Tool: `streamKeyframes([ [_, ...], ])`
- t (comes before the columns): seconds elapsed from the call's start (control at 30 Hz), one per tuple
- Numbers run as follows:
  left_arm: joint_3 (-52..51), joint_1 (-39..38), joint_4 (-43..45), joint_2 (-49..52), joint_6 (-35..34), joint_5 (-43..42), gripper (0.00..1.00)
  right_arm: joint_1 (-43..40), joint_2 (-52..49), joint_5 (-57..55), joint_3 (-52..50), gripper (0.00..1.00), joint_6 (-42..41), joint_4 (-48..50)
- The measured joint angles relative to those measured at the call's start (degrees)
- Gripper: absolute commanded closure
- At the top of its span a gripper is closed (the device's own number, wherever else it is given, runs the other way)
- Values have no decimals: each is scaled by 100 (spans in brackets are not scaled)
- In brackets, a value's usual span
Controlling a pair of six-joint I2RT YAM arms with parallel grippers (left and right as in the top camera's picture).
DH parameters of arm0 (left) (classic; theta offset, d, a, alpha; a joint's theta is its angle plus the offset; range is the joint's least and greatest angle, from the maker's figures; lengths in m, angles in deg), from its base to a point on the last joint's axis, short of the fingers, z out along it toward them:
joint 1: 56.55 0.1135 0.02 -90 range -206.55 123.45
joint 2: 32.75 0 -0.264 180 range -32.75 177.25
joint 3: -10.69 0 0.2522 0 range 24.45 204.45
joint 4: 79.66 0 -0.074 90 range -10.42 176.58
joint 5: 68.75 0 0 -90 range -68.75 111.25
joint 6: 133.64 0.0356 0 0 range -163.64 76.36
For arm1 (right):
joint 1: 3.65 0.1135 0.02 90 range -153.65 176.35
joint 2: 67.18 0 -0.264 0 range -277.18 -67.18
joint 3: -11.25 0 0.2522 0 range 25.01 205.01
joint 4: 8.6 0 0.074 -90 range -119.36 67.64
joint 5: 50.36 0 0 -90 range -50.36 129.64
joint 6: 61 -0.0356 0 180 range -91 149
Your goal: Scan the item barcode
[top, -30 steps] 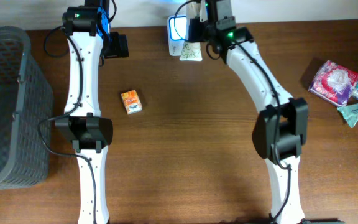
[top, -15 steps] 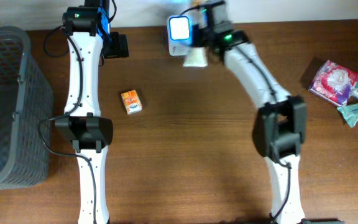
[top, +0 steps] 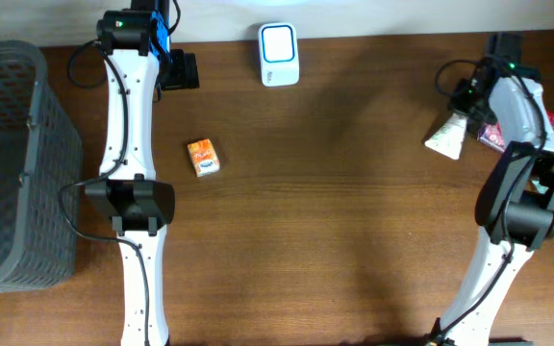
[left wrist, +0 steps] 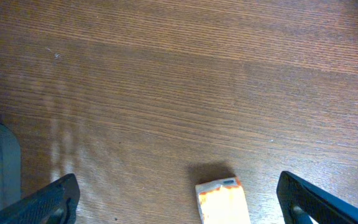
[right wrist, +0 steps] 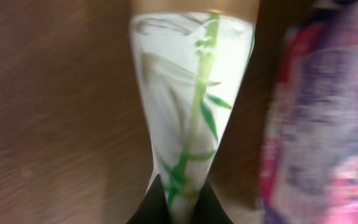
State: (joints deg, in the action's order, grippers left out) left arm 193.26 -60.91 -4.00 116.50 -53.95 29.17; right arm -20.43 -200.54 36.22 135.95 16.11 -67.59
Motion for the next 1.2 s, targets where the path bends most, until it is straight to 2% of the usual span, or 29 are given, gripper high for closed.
streamKeyframes([
  [0.03, 0, 0, 0, 0, 0, 0, 1, -197, 0, -17, -7, 55, -13, 35],
  [0.1, 0, 0, 0, 0, 0, 0, 1, -415, 2, -33, 7, 54, 35, 39],
  [0.13, 0, 0, 0, 0, 0, 0, 1, -461, 4, -42, 37, 48, 66, -48],
  [0.17, 0, 0, 0, 0, 0, 0, 1, -435, 4, -37, 85, 34, 70, -96],
  [0.2, 0, 0, 0, 0, 0, 0, 1, -361, 52, -9, 181, 25, 74, -140],
  [0.27, 0, 0, 0, 0, 0, 0, 1, -129, 310, 396, 424, 19, 79, -181],
  [0.33, 0, 0, 0, 0, 0, 0, 1, 225, 710, 1440, 636, 4, 79, -140],
  [0.37, 0, 0, 0, 0, 0, 0, 1, 503, 831, 2153, 691, 0, 79, -170],
  [0.5, 0, 0, 2, 0, 0, 0, 1, 1508, 813, 2743, 708, 1, 85, -887],
  [0.6, 0, 0, 0, 0, 0, 0, 1, 2472, 365, 2273, 708, 1, 83, -986],
  [0.67, 0, 0, 0, 0, 0, 0, 1, 2754, 245, 2037, 706, 1, 87, -981],
  [0.8, 0, 0, -205, 0, 0, -205, 1, 2667, 247, 1316, 706, 1, 66, -966],
  [0.83, 0, 0, -343, 0, -4, -494, 1, 2463, 247, 1193, 706, 1, 63, -1032],
  [0.87, 0, 0, -413, 0, -7, -1185, 1, 2269, 247, 1113, 706, 1, 61, -1075],
  [0.93, -133, -63, -595, -24, -22, -1510, 1, 1969, 247, 1067, 706, 2, 61, -1075],
  [1.0, -765, -332, -610, -33, -46, -1672, 1, 1753, 247, 1025, 706, 1, 63, -1080],
  [1.13, -2260, -809, -411, -46, -960, -1019, 0, 1744, 247, 1025, 706, 1, 63, -1080],
  [1.17, -2492, -800, -120, -50, -1082, -914, 4, 1744, 247, 1027, 706, 1, 61, -1082],
  [1.2, -2653, -800, 90, -50, -1145, -872, 13, 1744, 247, 1025, 706, 1, 61, -1080],
])
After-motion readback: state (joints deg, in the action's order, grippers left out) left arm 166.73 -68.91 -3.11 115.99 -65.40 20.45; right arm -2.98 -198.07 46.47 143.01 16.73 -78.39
